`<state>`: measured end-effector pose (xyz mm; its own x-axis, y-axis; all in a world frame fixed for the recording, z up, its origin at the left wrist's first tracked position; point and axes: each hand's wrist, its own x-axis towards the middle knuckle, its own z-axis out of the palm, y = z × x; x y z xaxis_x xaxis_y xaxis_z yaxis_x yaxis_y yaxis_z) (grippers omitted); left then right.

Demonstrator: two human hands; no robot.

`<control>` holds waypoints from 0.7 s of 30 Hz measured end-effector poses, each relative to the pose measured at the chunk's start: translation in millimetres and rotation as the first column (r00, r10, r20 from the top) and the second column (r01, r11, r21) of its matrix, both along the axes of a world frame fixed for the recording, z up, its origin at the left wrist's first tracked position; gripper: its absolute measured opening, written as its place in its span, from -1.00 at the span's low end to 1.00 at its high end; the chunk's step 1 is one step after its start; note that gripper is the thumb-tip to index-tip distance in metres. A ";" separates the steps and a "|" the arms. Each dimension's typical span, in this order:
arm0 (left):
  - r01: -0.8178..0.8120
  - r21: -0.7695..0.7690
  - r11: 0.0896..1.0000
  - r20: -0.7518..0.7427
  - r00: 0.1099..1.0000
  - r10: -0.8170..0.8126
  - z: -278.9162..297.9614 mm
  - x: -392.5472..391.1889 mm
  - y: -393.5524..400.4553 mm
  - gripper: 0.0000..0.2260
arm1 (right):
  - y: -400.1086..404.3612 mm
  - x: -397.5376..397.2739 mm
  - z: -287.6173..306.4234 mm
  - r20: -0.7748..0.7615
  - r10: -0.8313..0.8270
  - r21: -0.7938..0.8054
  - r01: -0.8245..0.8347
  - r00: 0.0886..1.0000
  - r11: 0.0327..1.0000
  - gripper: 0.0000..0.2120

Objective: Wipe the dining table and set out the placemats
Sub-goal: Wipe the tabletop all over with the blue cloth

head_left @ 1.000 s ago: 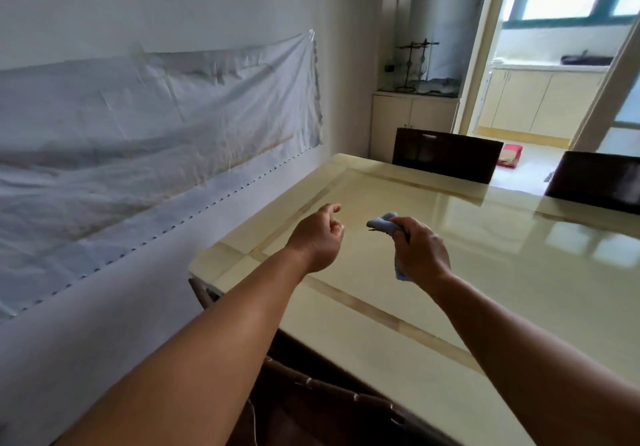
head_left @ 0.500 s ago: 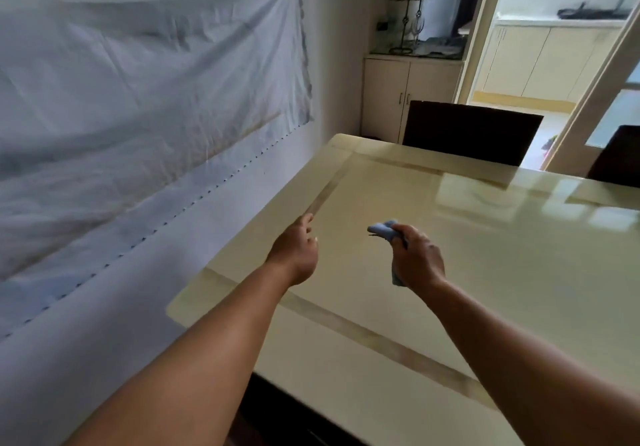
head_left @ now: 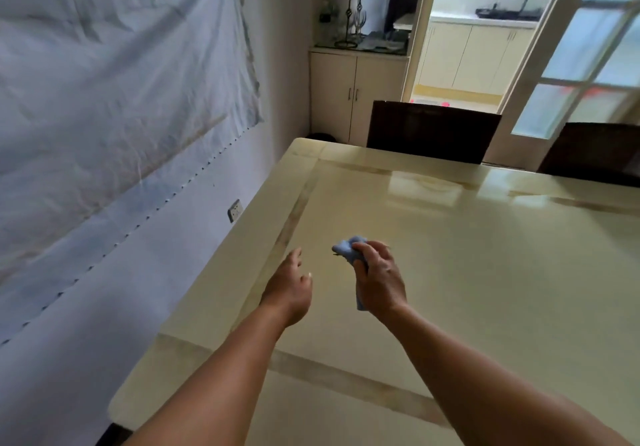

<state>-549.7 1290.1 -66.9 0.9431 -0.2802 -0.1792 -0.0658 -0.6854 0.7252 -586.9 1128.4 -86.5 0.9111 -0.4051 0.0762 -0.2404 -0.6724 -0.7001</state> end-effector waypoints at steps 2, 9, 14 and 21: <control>0.011 -0.016 1.000 -0.011 1.000 -0.012 -8.2 10.2 -7.3 -0.51 | 4.4 7.6 -13.8 -0.252 0.139 -0.056 -0.158 0.958 0.986 -0.59; 0.013 0.099 0.995 -0.022 1.000 -0.011 -50.8 44.0 -26.2 -0.50 | 3.9 38.0 -70.4 -0.493 0.436 -0.161 -0.572 0.753 0.804 -0.52; 0.027 0.249 0.968 0.131 0.990 -0.061 -76.4 77.0 -47.9 -0.42 | -52.5 107.9 -75.1 -0.485 0.392 -0.225 -0.544 0.782 0.808 -0.54; 0.044 0.261 0.964 0.268 0.957 -0.116 -99.9 125.1 -77.4 -0.44 | -167.1 171.4 -79.9 -0.464 0.050 -0.323 -0.222 0.884 0.920 -0.56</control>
